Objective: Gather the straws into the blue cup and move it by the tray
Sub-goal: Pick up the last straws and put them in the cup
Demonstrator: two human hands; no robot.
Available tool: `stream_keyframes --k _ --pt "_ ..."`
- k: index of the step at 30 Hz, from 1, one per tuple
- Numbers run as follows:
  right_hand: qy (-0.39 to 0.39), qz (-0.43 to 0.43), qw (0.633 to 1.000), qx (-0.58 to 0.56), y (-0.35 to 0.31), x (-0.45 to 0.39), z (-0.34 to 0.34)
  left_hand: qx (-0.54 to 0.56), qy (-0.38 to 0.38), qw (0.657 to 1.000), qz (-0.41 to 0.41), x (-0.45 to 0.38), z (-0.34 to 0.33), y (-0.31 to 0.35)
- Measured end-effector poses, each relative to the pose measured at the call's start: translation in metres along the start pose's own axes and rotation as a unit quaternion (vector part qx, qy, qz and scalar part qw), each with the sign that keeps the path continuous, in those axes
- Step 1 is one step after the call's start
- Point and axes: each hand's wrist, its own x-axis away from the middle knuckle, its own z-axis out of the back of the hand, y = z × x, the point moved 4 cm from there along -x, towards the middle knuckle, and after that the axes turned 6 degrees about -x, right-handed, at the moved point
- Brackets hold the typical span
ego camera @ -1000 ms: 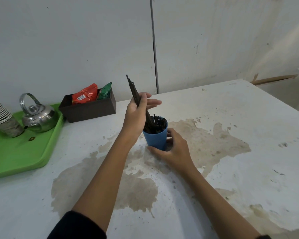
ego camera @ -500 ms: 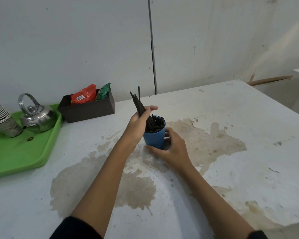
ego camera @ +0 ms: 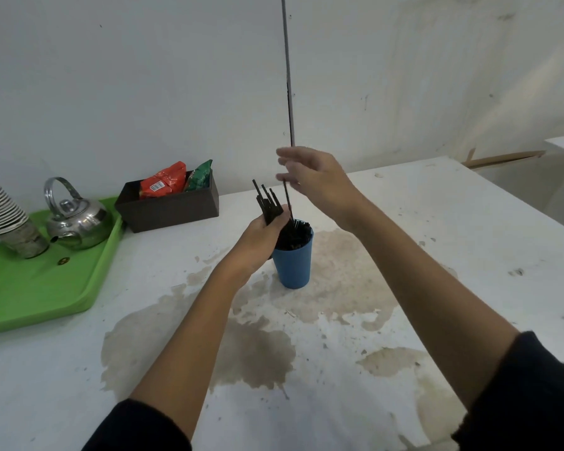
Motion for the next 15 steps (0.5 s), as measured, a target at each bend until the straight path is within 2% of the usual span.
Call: stream_keyframes --k 7,12,15 --pt "-0.017 -0.031 0.999 0.025 0.018 0.005 0.011 0.002 0.026 0.999 -0.02 0.003 0.006 0.001" --pt "0.003 -0.005 0.999 0.033 0.018 0.012 0.015 0.065 0.047 0.996 -0.044 0.009 0.007 0.008" --pt "-0.015 -0.001 0.996 0.087 0.02 0.016 0.013 0.083 0.053 0.994 -0.04 0.007 0.007 0.011"
